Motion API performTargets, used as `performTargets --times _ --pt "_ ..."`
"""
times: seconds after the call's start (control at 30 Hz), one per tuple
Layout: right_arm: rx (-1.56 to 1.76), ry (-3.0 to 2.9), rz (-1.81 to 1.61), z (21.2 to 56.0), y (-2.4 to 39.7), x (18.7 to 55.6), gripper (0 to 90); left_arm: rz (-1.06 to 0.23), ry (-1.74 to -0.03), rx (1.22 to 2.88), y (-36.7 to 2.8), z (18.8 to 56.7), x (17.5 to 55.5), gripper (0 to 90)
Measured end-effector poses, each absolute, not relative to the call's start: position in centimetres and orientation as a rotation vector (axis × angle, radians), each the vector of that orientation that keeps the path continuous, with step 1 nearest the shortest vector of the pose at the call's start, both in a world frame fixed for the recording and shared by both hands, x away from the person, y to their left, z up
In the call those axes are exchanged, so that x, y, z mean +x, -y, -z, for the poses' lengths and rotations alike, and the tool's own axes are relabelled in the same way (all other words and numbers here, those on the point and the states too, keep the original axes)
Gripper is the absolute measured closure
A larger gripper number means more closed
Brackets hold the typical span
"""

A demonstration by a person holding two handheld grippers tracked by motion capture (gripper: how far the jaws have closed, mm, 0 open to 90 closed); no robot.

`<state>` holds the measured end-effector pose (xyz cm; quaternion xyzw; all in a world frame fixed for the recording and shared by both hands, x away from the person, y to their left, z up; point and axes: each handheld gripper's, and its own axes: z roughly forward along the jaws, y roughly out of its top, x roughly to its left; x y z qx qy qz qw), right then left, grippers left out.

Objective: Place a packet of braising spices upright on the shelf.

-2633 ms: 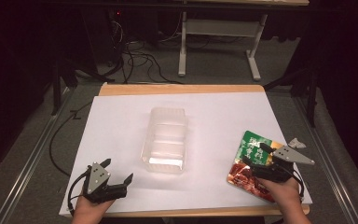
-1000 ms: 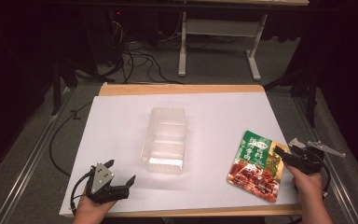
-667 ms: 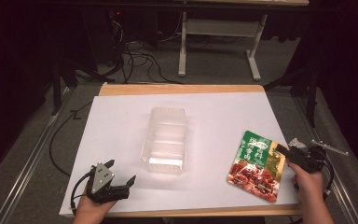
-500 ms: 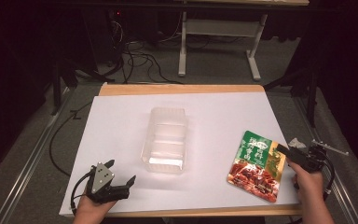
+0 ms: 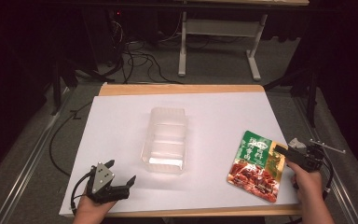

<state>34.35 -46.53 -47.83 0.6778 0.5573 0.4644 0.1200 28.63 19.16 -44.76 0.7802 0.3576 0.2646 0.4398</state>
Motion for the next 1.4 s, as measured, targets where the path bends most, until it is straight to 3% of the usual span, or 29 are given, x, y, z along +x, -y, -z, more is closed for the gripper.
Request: performTargets --times 0.5,1.1,1.4 --pt "1.89 -1.678 -1.408 47.6 46.1 34.1 30.4 -0.659 -0.886 1.945 -19.1 44.8 28.6 9.7" --pt "1.817 -1.832 -1.344 47.7 44.3 34.4 31.6 -0.658 -0.877 1.956 -19.0 44.8 28.6 9.8" --pt "1.781 -1.883 -1.271 47.6 43.7 34.5 40.3 -0.654 -0.874 1.961 -18.9 44.9 28.6 9.8"
